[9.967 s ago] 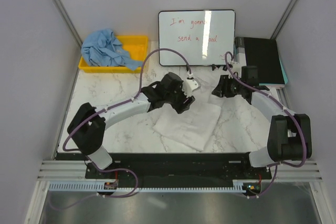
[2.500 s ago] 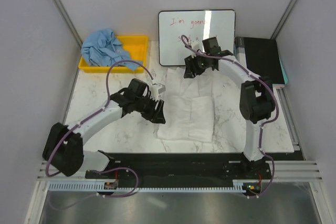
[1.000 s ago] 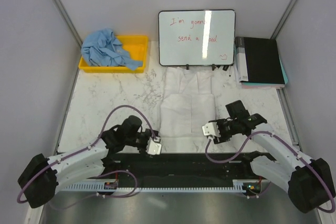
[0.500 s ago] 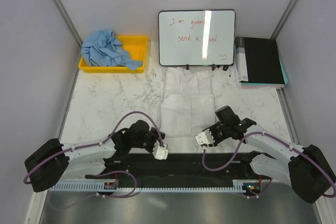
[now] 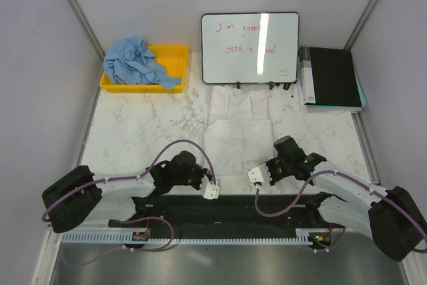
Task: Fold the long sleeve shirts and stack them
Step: Fold the shirt
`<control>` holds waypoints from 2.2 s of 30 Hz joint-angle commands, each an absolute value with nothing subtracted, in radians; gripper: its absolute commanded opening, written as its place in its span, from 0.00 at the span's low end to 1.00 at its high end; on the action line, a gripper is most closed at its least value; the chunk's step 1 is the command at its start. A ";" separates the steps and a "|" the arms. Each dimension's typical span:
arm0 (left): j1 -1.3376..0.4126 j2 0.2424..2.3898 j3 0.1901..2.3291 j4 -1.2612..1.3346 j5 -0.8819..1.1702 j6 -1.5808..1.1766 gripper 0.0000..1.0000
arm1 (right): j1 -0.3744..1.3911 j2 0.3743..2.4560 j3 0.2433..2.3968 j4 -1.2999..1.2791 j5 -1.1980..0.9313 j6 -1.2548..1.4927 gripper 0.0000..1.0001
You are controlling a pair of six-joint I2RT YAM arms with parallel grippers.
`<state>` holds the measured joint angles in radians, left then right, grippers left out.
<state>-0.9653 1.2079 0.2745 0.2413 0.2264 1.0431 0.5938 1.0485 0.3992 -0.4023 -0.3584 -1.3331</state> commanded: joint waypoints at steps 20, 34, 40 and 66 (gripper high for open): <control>-0.783 0.914 0.775 -0.571 0.589 0.867 0.02 | 0.523 1.058 1.029 -1.080 -0.528 -1.236 0.00; -0.512 1.390 0.764 -0.290 0.578 1.008 0.02 | 0.396 1.727 1.322 -0.936 -0.661 -1.165 0.00; -0.512 1.532 0.756 -0.268 0.535 1.152 0.05 | 0.396 1.917 1.351 -0.976 -0.715 -1.013 0.01; -0.644 1.340 0.945 -0.500 0.867 0.913 0.84 | 0.317 1.924 1.465 -0.810 -0.942 -0.359 0.60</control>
